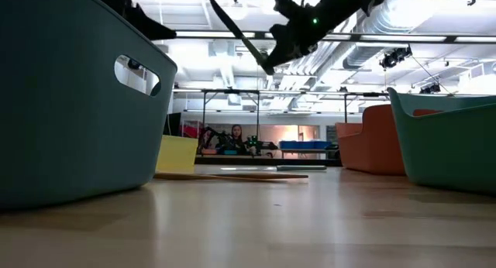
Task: Sort silverware by color (type)
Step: Put the green knife into the orange bin
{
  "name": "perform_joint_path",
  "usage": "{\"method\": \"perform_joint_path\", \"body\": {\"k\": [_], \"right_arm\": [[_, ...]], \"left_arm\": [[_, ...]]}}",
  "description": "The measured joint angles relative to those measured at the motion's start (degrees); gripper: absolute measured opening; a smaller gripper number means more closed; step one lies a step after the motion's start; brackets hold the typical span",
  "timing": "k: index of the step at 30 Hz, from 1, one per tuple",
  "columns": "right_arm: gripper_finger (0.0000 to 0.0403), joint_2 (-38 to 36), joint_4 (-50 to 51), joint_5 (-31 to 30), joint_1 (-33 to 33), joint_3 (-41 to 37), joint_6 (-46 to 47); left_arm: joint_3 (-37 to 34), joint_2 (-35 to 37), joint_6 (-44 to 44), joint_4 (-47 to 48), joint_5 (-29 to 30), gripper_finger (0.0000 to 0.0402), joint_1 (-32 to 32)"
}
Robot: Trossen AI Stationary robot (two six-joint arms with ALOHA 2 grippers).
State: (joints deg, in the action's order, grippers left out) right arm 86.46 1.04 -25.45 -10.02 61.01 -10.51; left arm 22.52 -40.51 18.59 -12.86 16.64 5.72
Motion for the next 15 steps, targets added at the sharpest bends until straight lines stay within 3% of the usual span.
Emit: {"method": "perform_joint_path", "body": {"k": [8, 11, 15], "right_arm": [[0.0005, -2.1, 0.6, 2.4, -3.6, 0.0, -0.1], [0.0005, -6.1, 4.1, -0.6, -3.6, 0.0, 0.7], [0.0005, -12.9, 15.9, -8.4, -3.6, 0.0, 7.2]], "left_arm": [[0.0, 0.0, -1.9, 2.2, 1.7, 0.0000, 0.0], [0.0, 0.0, -2.6, 3.5, 1.7, 0.0000, 0.0], [0.0, 0.0, -5.1, 4.0, 1.6, 0.0000, -0.2]]}}
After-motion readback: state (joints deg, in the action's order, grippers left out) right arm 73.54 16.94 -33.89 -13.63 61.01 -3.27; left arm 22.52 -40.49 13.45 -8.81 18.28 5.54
